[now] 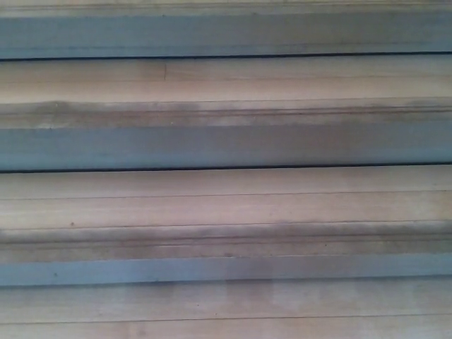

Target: The robot uses its right hand to pick up a caution sign board kept on the stair and turn around and walk towards a pillar and place the sign against it

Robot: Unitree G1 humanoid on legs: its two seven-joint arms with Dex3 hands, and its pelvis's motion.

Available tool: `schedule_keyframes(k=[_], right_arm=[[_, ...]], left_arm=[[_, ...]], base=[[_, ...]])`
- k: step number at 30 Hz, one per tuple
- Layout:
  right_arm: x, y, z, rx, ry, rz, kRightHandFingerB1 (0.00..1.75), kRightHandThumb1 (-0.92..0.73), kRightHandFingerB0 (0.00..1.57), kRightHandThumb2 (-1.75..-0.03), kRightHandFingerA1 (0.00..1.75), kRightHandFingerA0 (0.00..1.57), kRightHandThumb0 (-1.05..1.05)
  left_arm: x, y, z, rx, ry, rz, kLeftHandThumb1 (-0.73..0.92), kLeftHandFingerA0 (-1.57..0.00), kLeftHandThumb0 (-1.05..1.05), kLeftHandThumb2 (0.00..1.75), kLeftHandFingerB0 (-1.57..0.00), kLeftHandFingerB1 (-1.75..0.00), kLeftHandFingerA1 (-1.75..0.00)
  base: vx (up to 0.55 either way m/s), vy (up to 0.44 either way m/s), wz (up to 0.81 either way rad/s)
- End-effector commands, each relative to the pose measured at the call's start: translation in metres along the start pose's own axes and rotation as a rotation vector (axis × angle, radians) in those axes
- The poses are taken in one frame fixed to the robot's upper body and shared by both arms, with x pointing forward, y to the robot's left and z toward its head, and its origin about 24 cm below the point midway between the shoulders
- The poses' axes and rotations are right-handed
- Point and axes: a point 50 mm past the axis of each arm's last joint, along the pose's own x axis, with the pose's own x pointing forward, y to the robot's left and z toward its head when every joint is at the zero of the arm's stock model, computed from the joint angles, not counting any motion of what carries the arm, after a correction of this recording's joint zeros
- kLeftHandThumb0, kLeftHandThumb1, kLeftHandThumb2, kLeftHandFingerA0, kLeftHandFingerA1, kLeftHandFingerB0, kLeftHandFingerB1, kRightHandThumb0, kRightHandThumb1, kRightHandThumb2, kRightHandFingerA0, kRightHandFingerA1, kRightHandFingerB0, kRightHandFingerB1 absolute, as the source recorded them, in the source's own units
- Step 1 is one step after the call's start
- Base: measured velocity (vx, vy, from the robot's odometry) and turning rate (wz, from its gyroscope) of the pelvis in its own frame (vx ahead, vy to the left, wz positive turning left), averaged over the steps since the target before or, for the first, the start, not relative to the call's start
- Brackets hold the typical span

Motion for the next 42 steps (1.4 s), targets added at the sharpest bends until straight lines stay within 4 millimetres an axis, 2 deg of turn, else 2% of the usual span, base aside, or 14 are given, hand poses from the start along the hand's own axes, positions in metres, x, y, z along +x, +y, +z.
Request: schedule_keyframes(k=[1,4,5,7,8,16,20,23,26,27,28,31,39,42], right_arm=[[-0.001,-0.021,0.012,0.078,0.017,-0.216,1.01,-0.68,0.82,-0.78,1.64,0.94,-0.23],[-0.011,-0.03,0.013,0.058,0.09,-0.187,1.03,-0.67,0.83,-0.77,1.64,0.94,-0.23],[-0.014,-0.033,0.012,0.048,0.102,-0.175,0.93,-0.57,0.84,-1.02,1.3,1.18,-0.27],[-0.015,-0.036,0.01,0.042,0.102,-0.172,0.93,-0.56,0.84,-1.02,1.3,1.18,-0.27],[-0.015,-0.039,0.008,0.023,0.1,-0.179,0.99,-0.63,0.87,-0.83,1.63,0.95,-0.19],[-0.021,-0.04,0.001,-0.013,0.12,-0.175,0.96,-0.7,0.89,-0.75,1.67,0.99,-0.23],[-0.023,-0.038,0.001,-0.002,0.123,-0.172,0.96,-0.72,0.88,-0.73,1.67,0.95,-0.24],[-0.023,-0.037,0.003,-0.007,0.129,-0.157,1.02,-0.67,0.84,-0.79,1.62,0.95,-0.21],[-0.023,-0.038,0.005,0.003,0.132,-0.149,1.0,-0.64,0.85,-0.83,1.62,0.94,-0.18],[-0.023,-0.038,0.004,-0.004,0.126,-0.15,0.98,-0.65,0.86,-0.78,1.63,0.94,-0.19],[-0.023,-0.037,0.003,-0.007,0.124,-0.152,0.98,-0.68,0.87,-0.75,1.62,0.96,-0.22],[-0.024,-0.037,0.002,0.001,0.128,-0.158,0.98,-0.7,0.87,-0.76,1.6,0.97,-0.25],[-0.024,-0.04,0.0,-0.008,0.122,-0.166,0.96,-0.73,0.85,-0.73,1.67,0.96,-0.25],[-0.024,-0.04,-0.001,-0.004,0.131,-0.168,0.98,-0.68,0.87,-0.78,1.64,0.94,-0.2]], left_arm=[[-0.006,0.008,0.004,-0.031,-0.089,0.023,0.43,-1.11,-0.32,0.68,-0.97,-0.66,-0.71],[-0.007,0.009,0.001,-0.038,-0.07,0.039,0.43,-1.14,-0.34,0.66,-0.98,-0.65,-0.69],[-0.007,0.008,0.0,-0.036,-0.069,0.038,0.43,-1.11,-0.36,0.65,-0.98,-0.64,-0.69],[-0.007,0.008,0.0,-0.03,-0.07,0.039,0.42,-1.1,-0.36,0.66,-0.98,-0.64,-0.7],[-0.007,0.006,0.0,-0.04,-0.075,0.031,0.41,-1.11,-0.34,0.68,-0.99,-0.65,-0.7],[-0.006,0.002,-0.001,-0.054,-0.076,0.026,0.41,-1.12,-0.31,0.68,-0.99,-0.65,-0.7],[-0.007,0.001,-0.001,-0.057,-0.088,0.014,0.39,-1.12,-0.33,0.7,-1.0,-0.66,-0.7],[-0.007,0.002,-0.001,-0.047,-0.082,0.017,0.41,-1.13,-0.36,0.69,-0.99,-0.65,-0.69],[-0.007,0.003,-0.003,-0.061,-0.067,0.03,0.42,-1.14,-0.32,0.67,-1.0,-0.64,-0.68],[-0.007,0.004,-0.003,-0.059,-0.064,0.034,0.44,-1.11,-0.32,0.66,-0.98,-0.64,-0.68],[-0.008,0.004,-0.003,-0.068,-0.067,0.034,0.42,-1.14,-0.3,0.68,-1.0,-0.66,-0.69],[-0.009,0.004,-0.003,-0.055,-0.081,0.026,0.43,-1.13,-0.37,0.66,-1.0,-0.63,-0.69],[-0.008,0.004,-0.005,-0.046,-0.061,0.028,0.44,-1.12,-0.35,0.65,-0.99,-0.63,-0.67],[-0.008,0.002,-0.006,-0.05,-0.057,0.036,0.43,-1.13,-0.34,0.64,-0.99,-0.64,-0.67]], base=[[0.0,0.0,0.0],[0.0,0.0,0.0],[0.0,0.0,0.0],[0.02,0.052,0.04],[-0.07,0.01,0.1],[-0.09,0.005,0.0],[-0.08,0.197,-0.07],[-0.05,0.517,-0.18],[-0.07,0.134,-0.07],[-0.1,0.051,0.05],[-0.1,0.009,0.01],[-0.11,-0.04,-0.02],[-0.19,-0.256,-0.06],[-0.15,-0.127,-0.01]])
